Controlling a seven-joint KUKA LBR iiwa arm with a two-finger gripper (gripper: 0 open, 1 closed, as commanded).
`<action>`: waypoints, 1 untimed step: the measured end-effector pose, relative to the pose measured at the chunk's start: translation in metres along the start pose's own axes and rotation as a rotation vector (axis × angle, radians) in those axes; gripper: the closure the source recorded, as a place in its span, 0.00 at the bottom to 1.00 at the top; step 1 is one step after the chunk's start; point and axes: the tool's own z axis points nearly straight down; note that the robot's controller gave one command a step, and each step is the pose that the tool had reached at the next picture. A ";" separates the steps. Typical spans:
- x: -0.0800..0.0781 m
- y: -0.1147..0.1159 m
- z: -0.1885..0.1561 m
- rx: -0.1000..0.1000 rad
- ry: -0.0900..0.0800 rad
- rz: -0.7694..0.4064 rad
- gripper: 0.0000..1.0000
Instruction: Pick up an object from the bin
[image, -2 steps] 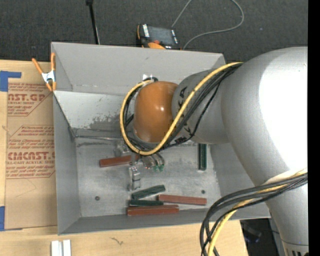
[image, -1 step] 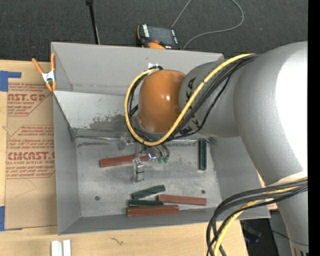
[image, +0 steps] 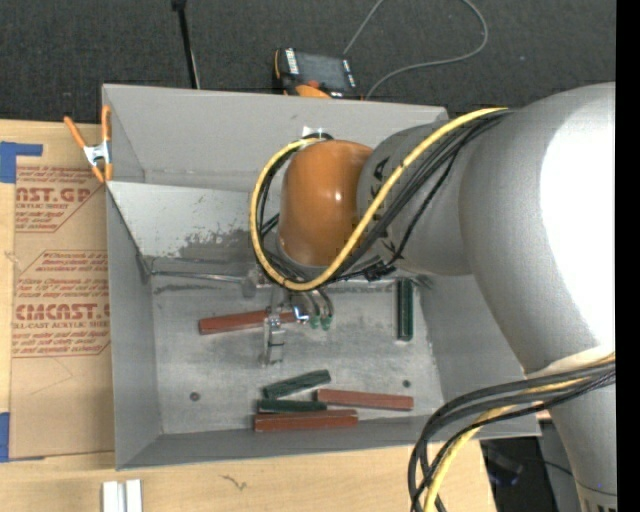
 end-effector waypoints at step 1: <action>-0.007 -0.010 0.032 0.001 0.002 0.176 0.00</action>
Offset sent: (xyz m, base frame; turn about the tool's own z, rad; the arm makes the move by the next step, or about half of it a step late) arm 0.0085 -0.0092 -0.0310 0.1750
